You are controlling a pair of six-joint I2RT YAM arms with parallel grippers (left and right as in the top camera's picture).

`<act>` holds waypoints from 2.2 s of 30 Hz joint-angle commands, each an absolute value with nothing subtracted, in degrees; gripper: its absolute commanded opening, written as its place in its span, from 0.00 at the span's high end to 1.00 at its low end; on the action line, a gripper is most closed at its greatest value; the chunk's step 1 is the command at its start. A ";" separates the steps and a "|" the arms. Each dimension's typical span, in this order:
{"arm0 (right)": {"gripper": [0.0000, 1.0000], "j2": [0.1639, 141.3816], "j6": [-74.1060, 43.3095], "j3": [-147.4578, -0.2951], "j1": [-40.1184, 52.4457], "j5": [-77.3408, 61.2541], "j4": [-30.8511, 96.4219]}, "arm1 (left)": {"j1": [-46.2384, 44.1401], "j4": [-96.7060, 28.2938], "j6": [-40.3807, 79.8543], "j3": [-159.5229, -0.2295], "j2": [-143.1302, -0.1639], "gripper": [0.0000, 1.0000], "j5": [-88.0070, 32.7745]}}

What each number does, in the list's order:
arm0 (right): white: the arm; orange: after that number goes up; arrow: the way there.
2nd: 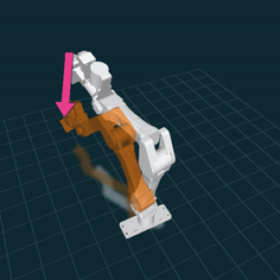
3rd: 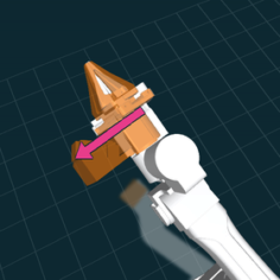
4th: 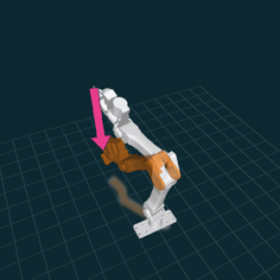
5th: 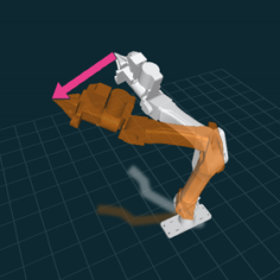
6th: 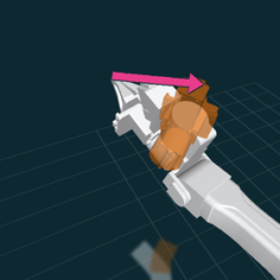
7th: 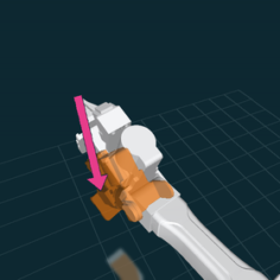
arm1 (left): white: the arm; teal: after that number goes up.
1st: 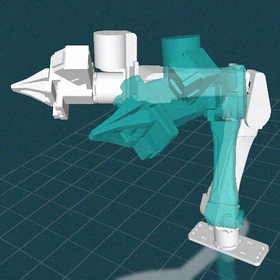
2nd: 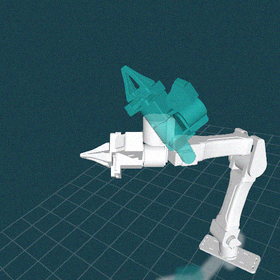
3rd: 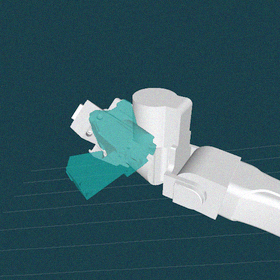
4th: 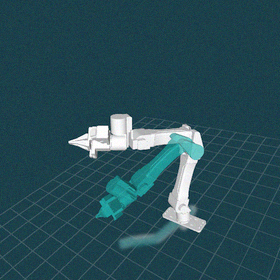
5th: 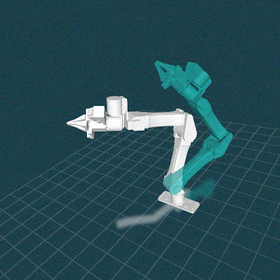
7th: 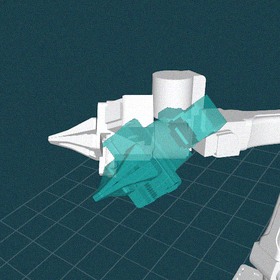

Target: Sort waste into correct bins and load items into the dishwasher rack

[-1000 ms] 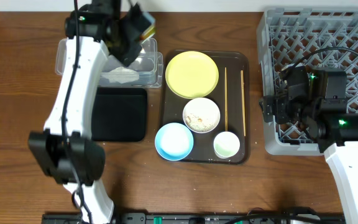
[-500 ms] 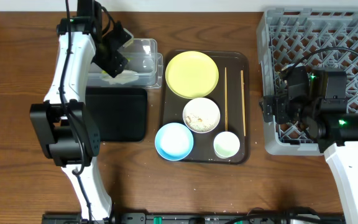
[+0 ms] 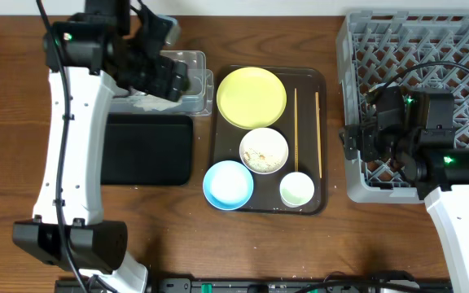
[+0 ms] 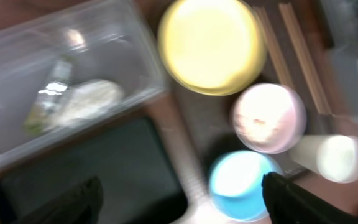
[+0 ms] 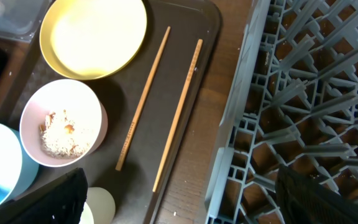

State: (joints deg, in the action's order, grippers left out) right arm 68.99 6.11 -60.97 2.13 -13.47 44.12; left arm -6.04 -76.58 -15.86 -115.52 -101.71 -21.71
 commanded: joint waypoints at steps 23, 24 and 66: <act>0.09 69.25 3.22 -61.69 2.55 -13.56 44.18 | -39.66 -53.28 22.39 -84.60 -104.71 0.33 -16.73; 0.09 69.25 3.22 -61.69 2.55 -13.58 44.18 | -40.45 -53.06 22.46 -84.60 -104.97 0.34 -16.67; 0.09 72.07 0.69 -61.69 3.62 -68.36 23.59 | -13.32 -59.05 0.54 -86.80 -99.15 0.94 -72.97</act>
